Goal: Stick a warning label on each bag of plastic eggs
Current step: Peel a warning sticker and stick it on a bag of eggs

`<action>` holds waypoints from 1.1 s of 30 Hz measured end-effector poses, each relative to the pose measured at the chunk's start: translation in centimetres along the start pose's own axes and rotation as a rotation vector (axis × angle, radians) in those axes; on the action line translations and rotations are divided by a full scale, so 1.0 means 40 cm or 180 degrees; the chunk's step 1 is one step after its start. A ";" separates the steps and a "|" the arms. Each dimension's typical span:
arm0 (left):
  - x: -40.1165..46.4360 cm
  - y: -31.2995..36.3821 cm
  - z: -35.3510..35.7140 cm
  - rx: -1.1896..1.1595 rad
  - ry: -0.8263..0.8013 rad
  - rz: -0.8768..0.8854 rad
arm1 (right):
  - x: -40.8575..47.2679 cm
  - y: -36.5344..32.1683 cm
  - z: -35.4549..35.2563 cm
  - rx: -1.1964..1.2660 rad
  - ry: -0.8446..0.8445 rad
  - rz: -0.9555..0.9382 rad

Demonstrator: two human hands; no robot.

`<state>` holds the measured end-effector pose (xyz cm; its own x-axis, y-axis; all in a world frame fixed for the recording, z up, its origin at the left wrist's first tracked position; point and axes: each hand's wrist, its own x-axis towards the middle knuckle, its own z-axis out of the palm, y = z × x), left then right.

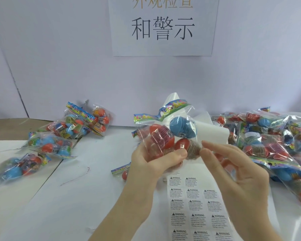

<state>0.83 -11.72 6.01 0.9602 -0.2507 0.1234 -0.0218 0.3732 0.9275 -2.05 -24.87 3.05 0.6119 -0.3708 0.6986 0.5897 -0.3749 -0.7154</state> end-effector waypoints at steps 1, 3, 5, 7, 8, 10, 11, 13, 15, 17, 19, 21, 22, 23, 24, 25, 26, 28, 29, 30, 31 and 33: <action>0.001 0.001 -0.001 0.0003 0.0004 0.0011 | 0.000 -0.002 0.000 -0.0040 0.0024 -0.0053; 0.003 0.002 -0.002 -0.0026 -0.0038 0.0013 | 0.000 -0.002 0.000 -0.0077 0.0072 -0.0089; 0.002 0.002 -0.003 0.0031 -0.0100 -0.0019 | 0.002 -0.003 -0.001 -0.0074 0.0125 -0.0057; -0.002 0.002 -0.002 0.0150 -0.0202 -0.0007 | 0.005 -0.006 -0.003 -0.0040 0.0142 -0.0009; -0.003 0.002 -0.001 0.0224 -0.0229 0.0013 | 0.006 -0.008 -0.003 -0.0014 0.0136 0.0021; -0.003 0.001 -0.002 0.0299 -0.0179 0.0022 | 0.007 -0.012 -0.004 0.0117 0.0142 0.0147; -0.002 0.000 -0.003 0.0320 -0.0132 0.0013 | 0.007 -0.014 -0.004 0.0193 0.0172 0.0225; 0.001 -0.002 -0.007 0.0329 -0.0129 0.0015 | 0.008 -0.020 -0.005 0.0338 0.0193 0.0391; 0.003 -0.001 -0.010 0.0340 -0.0159 0.0037 | 0.009 -0.028 -0.006 0.0536 0.0163 0.0613; 0.005 -0.002 -0.013 0.0349 -0.0192 0.0067 | 0.015 -0.035 -0.009 0.0822 0.0119 0.0928; 0.005 -0.002 -0.014 0.0356 -0.0262 0.0098 | 0.021 -0.035 -0.017 0.1046 0.0075 0.1335; 0.006 -0.004 -0.015 0.0364 -0.0289 0.0145 | 0.030 -0.032 -0.026 0.1088 -0.0156 0.1748; 0.006 -0.006 -0.016 0.0379 -0.0293 0.0160 | 0.034 -0.029 -0.029 0.1127 -0.0314 0.1950; 0.007 -0.008 -0.018 0.0401 -0.0303 0.0159 | 0.037 -0.026 -0.032 0.1208 -0.0468 0.2160; 0.008 -0.010 -0.019 0.0418 -0.0327 0.0145 | 0.039 -0.024 -0.035 0.1330 -0.0610 0.2361; 0.008 -0.011 -0.020 0.0423 -0.0362 0.0120 | 0.040 -0.023 -0.037 0.1479 -0.0743 0.2545; 0.008 -0.011 -0.021 0.0430 -0.0405 0.0090 | 0.040 -0.021 -0.039 0.1639 -0.0844 0.2709; 0.006 -0.010 -0.021 0.0424 -0.0501 0.0032 | 0.041 -0.019 -0.040 0.1917 -0.0925 0.2967; 0.005 -0.009 -0.021 0.0415 -0.0550 0.0009 | 0.042 -0.018 -0.039 0.1994 -0.0895 0.3055; 0.004 -0.009 -0.020 0.0404 -0.0582 -0.0017 | 0.043 -0.016 -0.038 0.2021 -0.0838 0.3120; 0.003 -0.009 -0.018 0.0395 -0.0594 -0.0051 | 0.045 -0.016 -0.036 0.1997 -0.0796 0.3160; 0.003 -0.008 -0.016 0.0369 -0.0570 -0.0104 | 0.047 -0.020 -0.032 0.1900 -0.0826 0.3133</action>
<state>1.11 -11.31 5.49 0.8963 -0.4195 0.1438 -0.0333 0.2595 0.9652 -2.04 -26.36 4.96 0.9890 -0.0686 -0.1307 -0.0851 0.4584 -0.8846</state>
